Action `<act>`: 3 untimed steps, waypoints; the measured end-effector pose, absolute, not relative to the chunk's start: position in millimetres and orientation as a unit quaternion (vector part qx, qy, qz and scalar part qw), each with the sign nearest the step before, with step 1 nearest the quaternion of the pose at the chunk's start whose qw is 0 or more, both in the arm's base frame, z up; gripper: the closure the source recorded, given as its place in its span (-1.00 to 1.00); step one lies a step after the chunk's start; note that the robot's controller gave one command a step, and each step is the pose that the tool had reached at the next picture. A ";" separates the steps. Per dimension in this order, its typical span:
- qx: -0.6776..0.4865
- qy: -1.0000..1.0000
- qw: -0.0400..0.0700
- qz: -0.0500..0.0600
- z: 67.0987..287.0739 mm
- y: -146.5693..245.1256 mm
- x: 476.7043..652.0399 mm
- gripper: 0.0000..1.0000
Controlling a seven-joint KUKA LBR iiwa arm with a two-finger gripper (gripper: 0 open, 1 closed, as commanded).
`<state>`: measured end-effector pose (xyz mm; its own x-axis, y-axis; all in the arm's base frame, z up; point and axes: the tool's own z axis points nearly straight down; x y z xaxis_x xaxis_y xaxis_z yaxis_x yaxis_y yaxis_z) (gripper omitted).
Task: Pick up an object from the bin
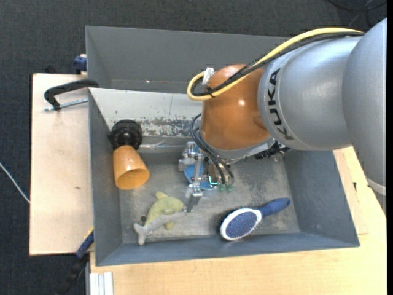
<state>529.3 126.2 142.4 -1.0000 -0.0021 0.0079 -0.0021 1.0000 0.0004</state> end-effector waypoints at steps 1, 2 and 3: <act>0.028 -1.000 -0.001 -0.001 68.7 166.5 499.7 -1.00; 0.026 -1.000 -0.003 -0.002 72.6 165.2 502.0 1.00; 0.033 -0.999 -0.007 -0.002 219.0 160.7 508.0 1.00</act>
Offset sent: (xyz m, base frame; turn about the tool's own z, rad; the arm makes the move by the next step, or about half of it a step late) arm -0.0294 0.0371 -0.0724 -0.0501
